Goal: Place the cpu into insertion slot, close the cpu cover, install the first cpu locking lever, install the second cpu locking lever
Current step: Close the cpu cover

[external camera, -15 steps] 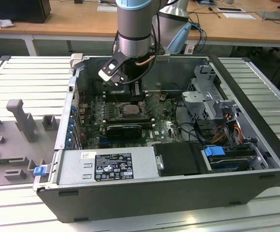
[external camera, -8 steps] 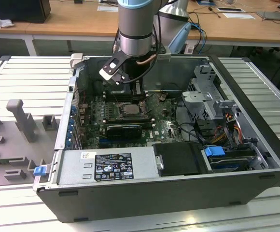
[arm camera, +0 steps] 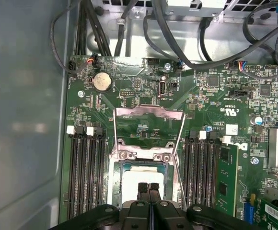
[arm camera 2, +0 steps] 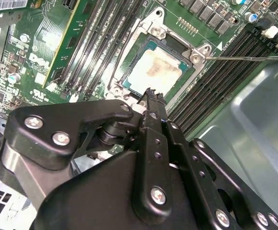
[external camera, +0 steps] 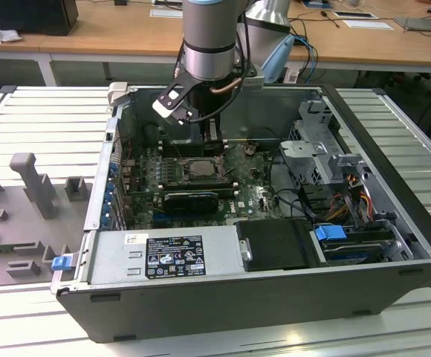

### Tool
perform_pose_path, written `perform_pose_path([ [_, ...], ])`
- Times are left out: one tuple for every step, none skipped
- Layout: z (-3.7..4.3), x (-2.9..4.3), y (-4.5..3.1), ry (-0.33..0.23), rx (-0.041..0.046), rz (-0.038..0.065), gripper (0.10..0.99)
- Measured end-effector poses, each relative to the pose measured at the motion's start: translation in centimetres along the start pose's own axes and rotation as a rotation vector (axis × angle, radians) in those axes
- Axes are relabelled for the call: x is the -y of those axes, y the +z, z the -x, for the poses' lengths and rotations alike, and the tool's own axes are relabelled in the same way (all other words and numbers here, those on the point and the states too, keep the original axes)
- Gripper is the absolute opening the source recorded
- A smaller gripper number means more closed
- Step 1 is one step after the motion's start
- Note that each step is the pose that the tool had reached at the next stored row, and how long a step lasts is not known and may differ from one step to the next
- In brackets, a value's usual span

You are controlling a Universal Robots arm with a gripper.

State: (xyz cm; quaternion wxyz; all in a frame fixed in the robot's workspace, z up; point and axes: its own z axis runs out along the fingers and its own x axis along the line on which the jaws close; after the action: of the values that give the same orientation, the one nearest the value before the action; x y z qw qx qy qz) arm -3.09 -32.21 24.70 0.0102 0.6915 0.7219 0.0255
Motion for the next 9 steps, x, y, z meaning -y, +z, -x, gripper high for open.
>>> perform_pose_path([
  [0.00,-0.01,-0.01,0.000,-0.0001,0.000,0.106],
  [0.00,-0.03,-0.02,0.000,0.0000,0.000,0.106],
  [0.00,-0.05,-0.03,0.000,0.0001,0.000,0.106],
  [0.01,-0.09,-0.03,0.000,0.0002,0.000,0.106],
  [0.01,-0.18,-0.03,0.000,0.0002,0.000,0.106],
  [0.01,-0.21,-0.03,0.000,0.0002,0.000,0.106],
  [0.01,-0.24,-0.03,0.000,0.0002,0.000,0.106],
  [0.01,-0.29,-0.04,0.000,0.0001,0.000,0.106],
  [0.01,-0.34,-0.05,0.000,0.0000,0.000,0.106],
])
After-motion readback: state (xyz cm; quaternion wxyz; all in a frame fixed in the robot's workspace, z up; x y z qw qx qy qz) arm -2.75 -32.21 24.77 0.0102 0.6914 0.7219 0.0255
